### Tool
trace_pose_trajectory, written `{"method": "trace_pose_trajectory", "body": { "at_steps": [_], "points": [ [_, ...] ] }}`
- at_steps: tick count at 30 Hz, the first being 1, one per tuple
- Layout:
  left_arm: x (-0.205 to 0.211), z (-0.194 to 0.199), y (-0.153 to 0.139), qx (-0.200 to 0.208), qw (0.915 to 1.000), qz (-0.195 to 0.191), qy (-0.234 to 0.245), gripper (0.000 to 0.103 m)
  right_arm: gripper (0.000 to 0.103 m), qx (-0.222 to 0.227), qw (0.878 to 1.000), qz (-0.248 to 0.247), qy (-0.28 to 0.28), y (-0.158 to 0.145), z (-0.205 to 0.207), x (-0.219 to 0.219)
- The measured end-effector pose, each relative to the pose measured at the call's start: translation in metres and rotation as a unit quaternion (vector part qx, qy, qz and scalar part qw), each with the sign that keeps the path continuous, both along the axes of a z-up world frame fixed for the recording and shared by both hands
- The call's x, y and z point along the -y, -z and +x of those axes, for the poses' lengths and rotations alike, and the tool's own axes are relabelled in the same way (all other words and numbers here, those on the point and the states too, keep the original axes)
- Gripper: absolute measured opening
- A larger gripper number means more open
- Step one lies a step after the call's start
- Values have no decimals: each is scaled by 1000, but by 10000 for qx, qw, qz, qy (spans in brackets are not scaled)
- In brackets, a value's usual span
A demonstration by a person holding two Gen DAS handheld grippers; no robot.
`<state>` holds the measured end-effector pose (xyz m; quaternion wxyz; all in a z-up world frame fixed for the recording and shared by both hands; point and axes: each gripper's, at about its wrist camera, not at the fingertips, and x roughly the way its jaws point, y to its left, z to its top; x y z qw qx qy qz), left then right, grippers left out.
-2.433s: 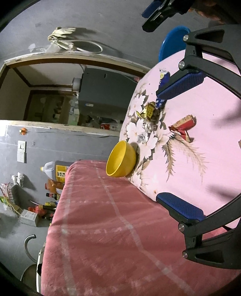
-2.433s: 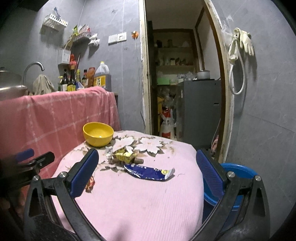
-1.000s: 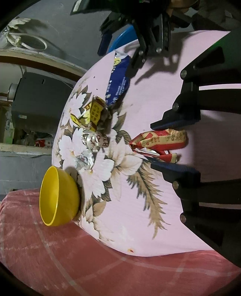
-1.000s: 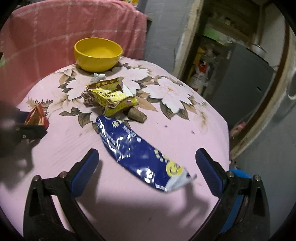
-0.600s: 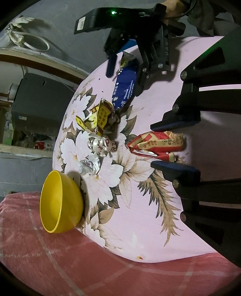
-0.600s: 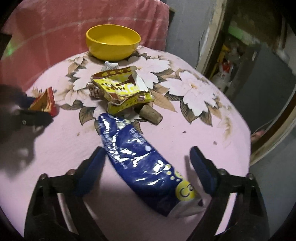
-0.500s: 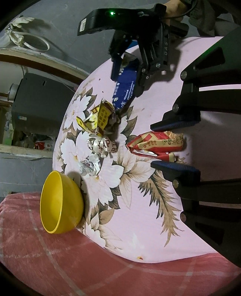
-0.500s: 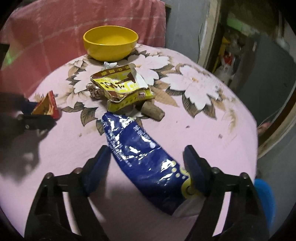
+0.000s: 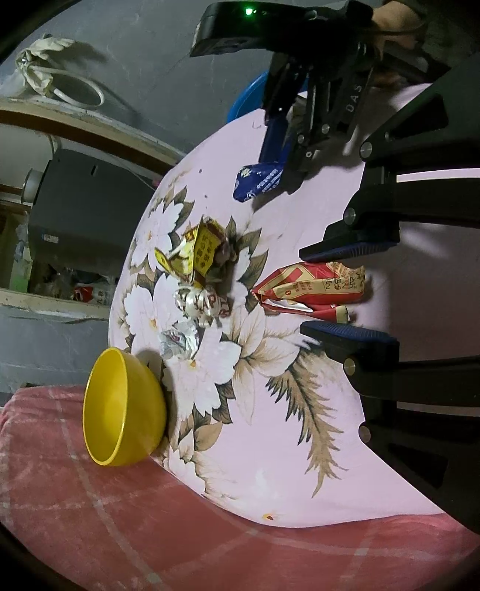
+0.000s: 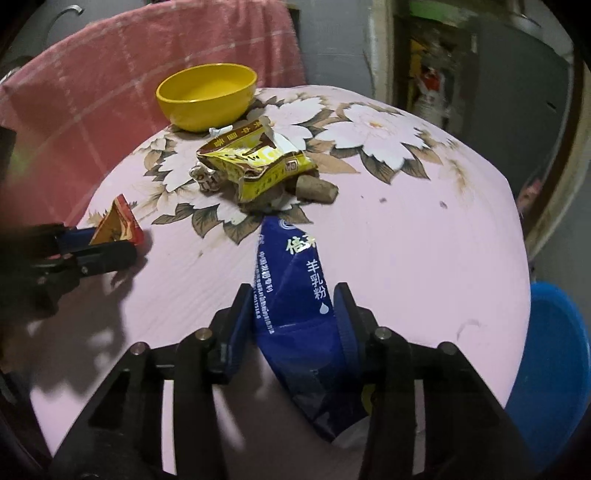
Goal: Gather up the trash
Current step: 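Grasp the red-gold snack wrapper with left gripper while right gripper grasps blue packet, then carry both wrappers over the blue bucket and open both grippers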
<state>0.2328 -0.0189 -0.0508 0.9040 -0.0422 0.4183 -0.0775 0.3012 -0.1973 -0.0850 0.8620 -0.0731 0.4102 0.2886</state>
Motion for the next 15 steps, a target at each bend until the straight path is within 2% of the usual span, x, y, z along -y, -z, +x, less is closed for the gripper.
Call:
{"method": "trace_pose_trajectory", "body": {
  "at_steps": [6, 11, 15],
  "points": [
    [13, -12, -11, 406, 9990, -152, 98, 28, 47, 188, 9976, 559, 359, -13, -23, 20],
    [26, -20, -32, 970, 9943, -396, 198, 28, 47, 927, 9861, 1163, 735, -54, -46, 43],
    [36, -26, -54, 1567, 9857, -555, 284, 28, 47, 1521, 9719, 1505, 985, -88, -61, 59]
  ]
}}
